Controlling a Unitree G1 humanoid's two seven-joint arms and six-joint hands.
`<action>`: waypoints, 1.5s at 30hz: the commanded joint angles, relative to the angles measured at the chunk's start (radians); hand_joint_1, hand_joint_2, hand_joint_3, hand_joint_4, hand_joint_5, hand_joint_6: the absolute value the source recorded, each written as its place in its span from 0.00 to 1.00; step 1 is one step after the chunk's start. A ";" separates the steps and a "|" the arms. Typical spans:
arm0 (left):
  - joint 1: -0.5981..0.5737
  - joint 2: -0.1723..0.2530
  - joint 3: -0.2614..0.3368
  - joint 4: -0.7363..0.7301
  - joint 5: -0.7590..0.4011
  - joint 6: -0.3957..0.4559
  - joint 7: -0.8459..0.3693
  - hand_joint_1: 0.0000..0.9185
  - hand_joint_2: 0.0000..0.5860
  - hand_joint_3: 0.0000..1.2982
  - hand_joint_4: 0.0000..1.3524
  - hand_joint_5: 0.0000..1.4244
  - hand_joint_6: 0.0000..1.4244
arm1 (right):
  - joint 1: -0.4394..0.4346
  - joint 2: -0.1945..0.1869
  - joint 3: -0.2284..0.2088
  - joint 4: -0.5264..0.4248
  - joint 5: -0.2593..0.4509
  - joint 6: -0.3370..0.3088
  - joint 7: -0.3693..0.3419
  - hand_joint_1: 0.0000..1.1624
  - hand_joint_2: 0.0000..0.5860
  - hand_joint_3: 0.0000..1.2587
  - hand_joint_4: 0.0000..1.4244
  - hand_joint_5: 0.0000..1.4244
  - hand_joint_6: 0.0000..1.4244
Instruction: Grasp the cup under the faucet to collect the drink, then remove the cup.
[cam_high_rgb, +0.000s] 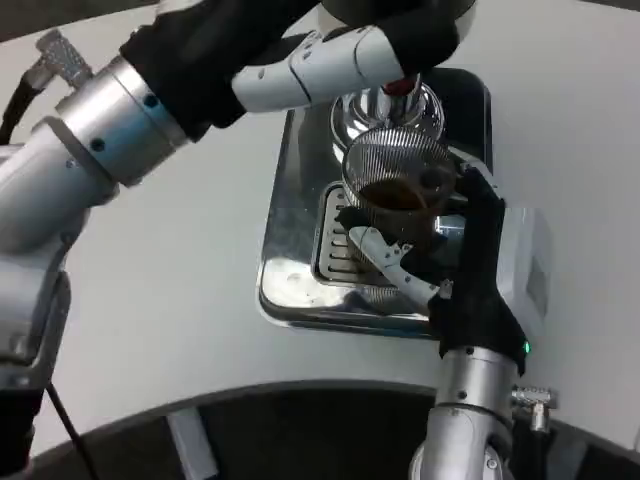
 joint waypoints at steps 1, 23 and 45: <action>0.046 0.028 0.011 -0.048 -0.015 0.001 -0.017 0.00 0.15 0.11 0.10 0.15 0.18 | 0.046 0.029 -0.001 -0.038 -0.022 -0.028 -0.002 0.70 0.45 0.45 0.46 0.56 0.67; 0.144 0.058 0.027 -0.081 -0.025 0.010 -0.018 0.00 0.16 0.11 0.10 0.16 0.20 | 0.152 -0.033 -0.015 -0.214 -0.031 -0.073 0.095 0.71 0.42 0.51 0.51 0.63 0.76; 0.194 0.073 0.055 -0.107 -0.029 0.022 0.000 0.00 0.16 0.11 0.11 0.17 0.21 | 0.288 -0.095 -0.040 -0.373 -0.054 -0.118 0.266 0.71 0.42 0.53 0.53 0.66 0.80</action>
